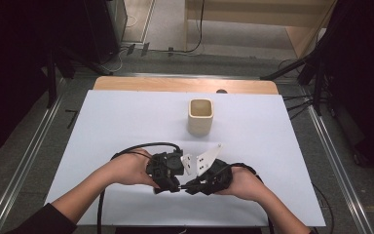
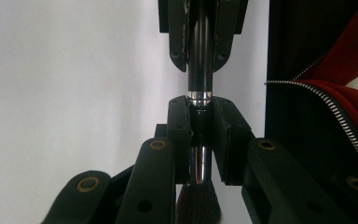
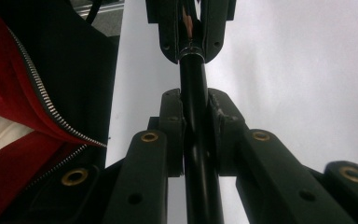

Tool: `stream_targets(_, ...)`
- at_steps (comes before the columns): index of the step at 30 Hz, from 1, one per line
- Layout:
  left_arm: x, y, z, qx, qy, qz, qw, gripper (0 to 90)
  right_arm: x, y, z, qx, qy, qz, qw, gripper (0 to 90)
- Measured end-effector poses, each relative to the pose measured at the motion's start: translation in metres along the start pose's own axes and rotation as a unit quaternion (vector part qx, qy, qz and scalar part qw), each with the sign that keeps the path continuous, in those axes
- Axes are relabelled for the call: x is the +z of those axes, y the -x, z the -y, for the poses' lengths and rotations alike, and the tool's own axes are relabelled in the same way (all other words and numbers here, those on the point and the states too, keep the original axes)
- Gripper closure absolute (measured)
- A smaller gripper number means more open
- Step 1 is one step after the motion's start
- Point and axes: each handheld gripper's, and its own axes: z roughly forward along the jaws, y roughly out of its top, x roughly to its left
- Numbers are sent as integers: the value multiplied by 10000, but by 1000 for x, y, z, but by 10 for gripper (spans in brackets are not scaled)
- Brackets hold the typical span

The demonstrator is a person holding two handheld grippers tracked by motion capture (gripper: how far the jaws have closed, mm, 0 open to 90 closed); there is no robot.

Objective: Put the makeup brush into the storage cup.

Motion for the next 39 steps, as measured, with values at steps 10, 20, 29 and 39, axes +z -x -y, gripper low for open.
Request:
stream_targets(10, -4, -6, 2, -294, 172, 229, 9992, 688, -4, 1, 2, -42, 154, -18, 9999, 798)
stream_targets(20, -8, -19, 14, -750, 878, 425, 9924, 358, -7, 2, 5, 121, 144, 73, 9998, 798)
stream_targets(29, -11, -27, 26, -1045, 1334, 360, 9849, 292, -12, 2, 11, 301, 170, 152, 9993, 797)
stream_targets(39, -15, -30, 41, -1612, 1820, 150, 9699, 284, -20, 1, 17, 456, 228, 271, 9983, 797)
